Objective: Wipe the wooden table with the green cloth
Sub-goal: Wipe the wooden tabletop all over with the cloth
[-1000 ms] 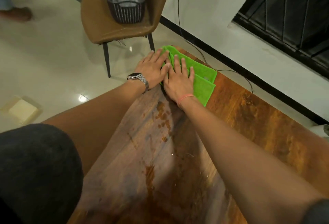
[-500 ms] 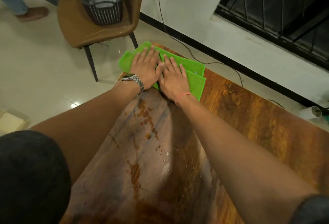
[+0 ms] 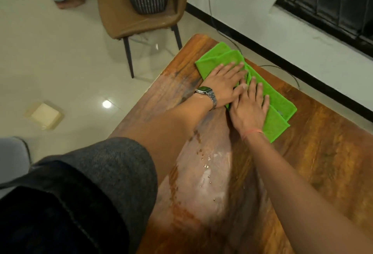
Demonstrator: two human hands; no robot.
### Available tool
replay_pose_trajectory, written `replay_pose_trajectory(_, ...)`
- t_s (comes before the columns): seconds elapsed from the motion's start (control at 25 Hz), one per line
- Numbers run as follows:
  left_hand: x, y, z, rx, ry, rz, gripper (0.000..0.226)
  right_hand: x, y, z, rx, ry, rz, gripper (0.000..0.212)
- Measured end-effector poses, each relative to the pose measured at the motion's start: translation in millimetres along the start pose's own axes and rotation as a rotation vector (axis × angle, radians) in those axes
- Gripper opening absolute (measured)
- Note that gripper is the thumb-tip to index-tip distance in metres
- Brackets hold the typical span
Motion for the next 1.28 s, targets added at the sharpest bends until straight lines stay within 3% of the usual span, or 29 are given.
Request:
replay_pose_trajectory(0.32,7,-77,148,-0.278,0.103,0.012,0.055,37,-106,82,-0.272,-0.093,0.004,0.054)
replay_pose_trajectory(0.6,32,-75,311,-0.502,0.088,-0.005,0.061,71,-149,214,-0.47,-0.19,-0.026,0.057)
replay_pose_trajectory(1.0,73,29,500,-0.697,0.136,0.079,0.071,77,-113,407,-0.691,-0.289,-0.101,0.056)
replay_pose_trajectory(1.28,94,119,534,-0.739,0.088,0.099,0.069,61,-39,467,-0.716,-0.357,0.015,0.062)
Point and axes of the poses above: each hand's wrist, its own z-axis away from the middle knuckle, its own x-axis out of the palm, y = z × x, the point moved 2 cm from there along -z, towards the middle knuckle, and after that the axes turned 6 degrees about -z, right-handed, at the moved point
